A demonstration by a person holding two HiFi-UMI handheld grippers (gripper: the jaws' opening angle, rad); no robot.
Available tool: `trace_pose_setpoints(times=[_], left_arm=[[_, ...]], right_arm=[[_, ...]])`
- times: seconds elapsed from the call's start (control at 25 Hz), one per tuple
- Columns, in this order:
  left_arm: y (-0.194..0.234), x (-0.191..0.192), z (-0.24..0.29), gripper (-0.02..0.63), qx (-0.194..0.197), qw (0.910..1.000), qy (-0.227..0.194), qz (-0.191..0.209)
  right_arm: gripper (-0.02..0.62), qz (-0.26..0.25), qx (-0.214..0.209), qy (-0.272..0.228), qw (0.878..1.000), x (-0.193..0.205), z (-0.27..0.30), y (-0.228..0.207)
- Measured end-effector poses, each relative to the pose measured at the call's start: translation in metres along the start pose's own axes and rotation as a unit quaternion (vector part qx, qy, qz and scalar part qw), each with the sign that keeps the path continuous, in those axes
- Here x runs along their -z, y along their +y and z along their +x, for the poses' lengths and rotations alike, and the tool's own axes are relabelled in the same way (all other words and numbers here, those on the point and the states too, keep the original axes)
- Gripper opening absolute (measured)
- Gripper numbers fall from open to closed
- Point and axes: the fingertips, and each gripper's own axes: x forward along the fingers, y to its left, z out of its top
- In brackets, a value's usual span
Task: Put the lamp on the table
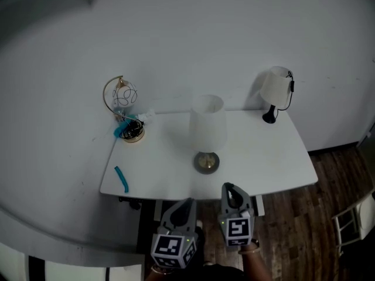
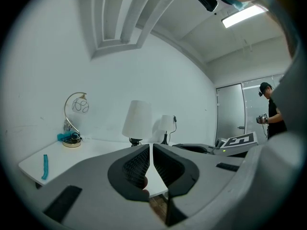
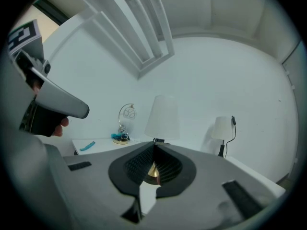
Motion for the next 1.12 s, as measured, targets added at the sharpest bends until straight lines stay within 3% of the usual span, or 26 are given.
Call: trace_pose_setpoints(times=[0.4,1.12], left_arm=[[-0.031,-0.007,-0.018,0.017,0.014,0.9999,-0.004,0.004],[-0.041,-0.008,-0.056,0.017,0.006,0.9997,-0.024,0.008]], right_arm=[[0.000,-0.003,0.008,-0.021,1.000,-0.025,-0.046,-0.005],[-0.002,-0.017,0.012,-0.053,0.998,-0.051,-0.102,0.010]])
